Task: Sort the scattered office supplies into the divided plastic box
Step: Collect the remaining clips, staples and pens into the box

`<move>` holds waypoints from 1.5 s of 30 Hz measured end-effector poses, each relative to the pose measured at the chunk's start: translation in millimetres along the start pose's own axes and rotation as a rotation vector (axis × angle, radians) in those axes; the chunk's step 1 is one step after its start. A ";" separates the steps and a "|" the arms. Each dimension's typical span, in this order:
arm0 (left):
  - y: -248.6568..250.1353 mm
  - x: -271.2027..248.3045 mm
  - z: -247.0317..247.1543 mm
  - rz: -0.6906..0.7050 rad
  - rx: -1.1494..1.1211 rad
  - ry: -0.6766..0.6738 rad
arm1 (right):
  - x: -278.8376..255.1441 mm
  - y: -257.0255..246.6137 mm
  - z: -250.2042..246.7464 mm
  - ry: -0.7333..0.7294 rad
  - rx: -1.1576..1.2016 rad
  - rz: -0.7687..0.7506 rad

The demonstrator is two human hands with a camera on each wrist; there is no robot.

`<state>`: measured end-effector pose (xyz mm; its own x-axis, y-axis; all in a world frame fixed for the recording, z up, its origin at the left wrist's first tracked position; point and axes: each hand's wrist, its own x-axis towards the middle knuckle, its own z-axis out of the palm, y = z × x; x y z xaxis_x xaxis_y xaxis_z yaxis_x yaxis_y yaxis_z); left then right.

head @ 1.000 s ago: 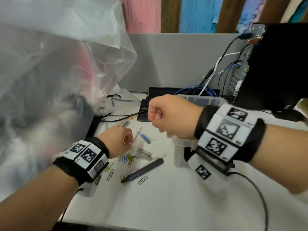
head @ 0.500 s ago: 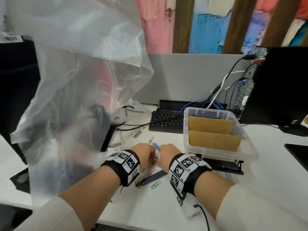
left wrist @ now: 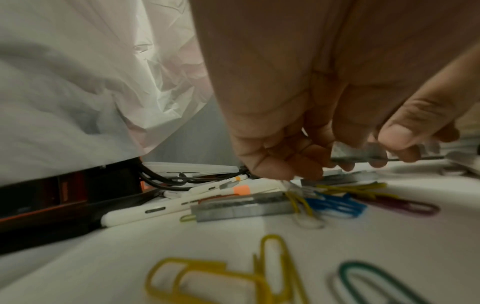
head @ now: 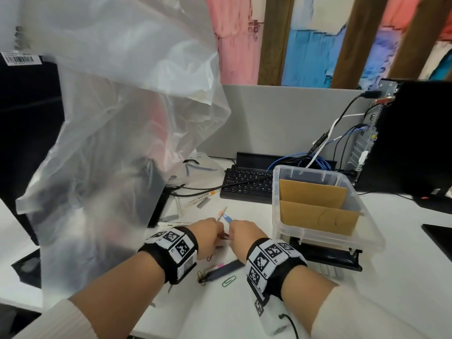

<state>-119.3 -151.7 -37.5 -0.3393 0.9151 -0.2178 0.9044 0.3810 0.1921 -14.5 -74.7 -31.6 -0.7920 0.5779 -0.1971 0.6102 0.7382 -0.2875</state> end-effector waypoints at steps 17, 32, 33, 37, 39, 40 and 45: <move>-18.2 -5.8 -29.0 0.009 -0.526 0.193 | -11.9 -4.6 -20.9 0.207 0.407 -0.034; 12.4 35.8 -8.4 -0.058 0.254 -0.027 | -29.5 -10.8 -58.9 0.331 0.348 -0.136; 14.1 36.2 -7.4 -0.064 0.248 -0.016 | -31.3 -9.0 -62.3 0.341 0.362 -0.141; 15.9 34.3 -2.8 -0.047 0.195 0.027 | -40.4 -4.7 -72.2 0.371 0.420 -0.189; 15.4 31.4 -0.3 -0.035 0.176 0.018 | -45.2 -5.5 -76.2 0.385 0.458 -0.234; 14.5 30.9 0.6 -0.037 0.166 0.023 | -47.3 -5.1 -78.6 0.397 0.474 -0.259; 11.7 21.7 -23.0 0.007 -0.099 0.223 | -54.2 10.5 -99.1 0.495 0.588 -0.347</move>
<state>-122.0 -124.4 -17.9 -0.3912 0.9203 -0.0019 0.8812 0.3752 0.2877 36.9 -63.8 69.0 -0.7484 0.5391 0.3864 0.1154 0.6795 -0.7245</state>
